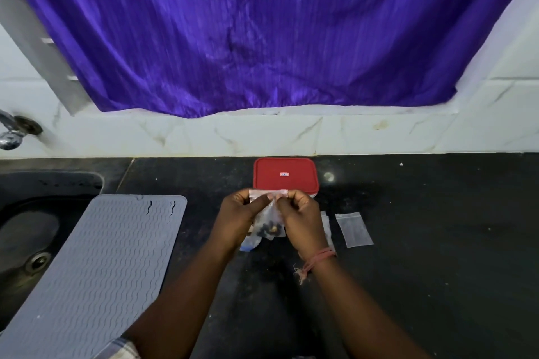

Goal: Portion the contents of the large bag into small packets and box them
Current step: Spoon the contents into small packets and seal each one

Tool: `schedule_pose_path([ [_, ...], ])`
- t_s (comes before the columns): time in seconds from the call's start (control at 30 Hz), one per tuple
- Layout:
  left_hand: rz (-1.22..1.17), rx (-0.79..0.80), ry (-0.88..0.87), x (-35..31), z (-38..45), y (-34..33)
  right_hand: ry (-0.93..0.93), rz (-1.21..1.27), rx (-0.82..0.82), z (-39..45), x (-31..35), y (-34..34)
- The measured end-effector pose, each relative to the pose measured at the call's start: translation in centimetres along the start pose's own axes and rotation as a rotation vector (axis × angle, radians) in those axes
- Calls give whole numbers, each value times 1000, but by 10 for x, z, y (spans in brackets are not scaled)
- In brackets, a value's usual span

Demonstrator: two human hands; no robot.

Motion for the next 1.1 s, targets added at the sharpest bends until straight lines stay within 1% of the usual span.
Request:
schedule_pose_path([
  [0.13, -25, 49, -11, -8, 1, -13, 11, -17, 7, -5, 6, 3],
  [0.2, -8, 92, -22, -10, 2, -19, 20, -23, 22, -5, 8, 5],
  [0.3, 38, 113, -44, -13, 4, -23, 26, -18, 24, -2, 8, 8],
  [0.47, -11, 56, -27, -6, 8, -20, -5, 85, -53, 6, 7, 25],
  [0.63, -74, -30, 27, 10, 11, -16, -13, 127, -113, 11, 5, 39],
  [0.77, -93, -67, 79, 21, 13, -18, -50, 199, -117, 15, -2, 45],
  [0.83, -89, -89, 104, 25, 14, -20, -65, 193, -108, 16, -7, 47],
  [0.93, -104, -115, 123, 29, 16, -25, -104, 178, -36, 15, -16, 45],
  [1.0, -163, -91, 145, 32, 15, -34, -103, 178, -25, 14, -20, 47],
  [1.1, -236, 25, 266, 48, 9, -54, -102, 213, -85, 17, -21, 59],
])
Point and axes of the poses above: each hand's wrist, its own z-axis towards the middle knuckle, its own y-axis out of the back of the hand, x = y × z, the point moved 7 cm from there along z, towards the middle knuckle, and after that the axes turned 14 degrees about -y, right-handed, at the moved point
